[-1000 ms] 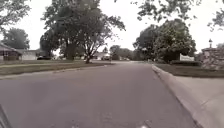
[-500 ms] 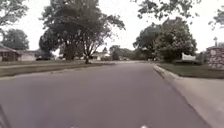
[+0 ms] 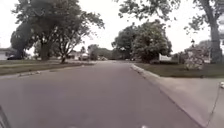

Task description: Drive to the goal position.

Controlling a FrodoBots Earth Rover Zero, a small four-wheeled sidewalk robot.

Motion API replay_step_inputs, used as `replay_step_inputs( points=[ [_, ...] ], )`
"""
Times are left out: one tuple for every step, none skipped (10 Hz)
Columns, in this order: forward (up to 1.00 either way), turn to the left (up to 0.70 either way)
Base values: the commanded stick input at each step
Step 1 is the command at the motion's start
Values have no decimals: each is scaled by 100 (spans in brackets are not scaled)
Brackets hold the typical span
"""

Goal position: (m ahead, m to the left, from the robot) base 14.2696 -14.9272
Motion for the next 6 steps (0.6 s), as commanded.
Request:
replay_step_inputs(
  points=[
    [70, 0],
    [70, 0],
    [70, 0],
    [70, 0],
    [70, 0],
    [70, 0]
  ],
)
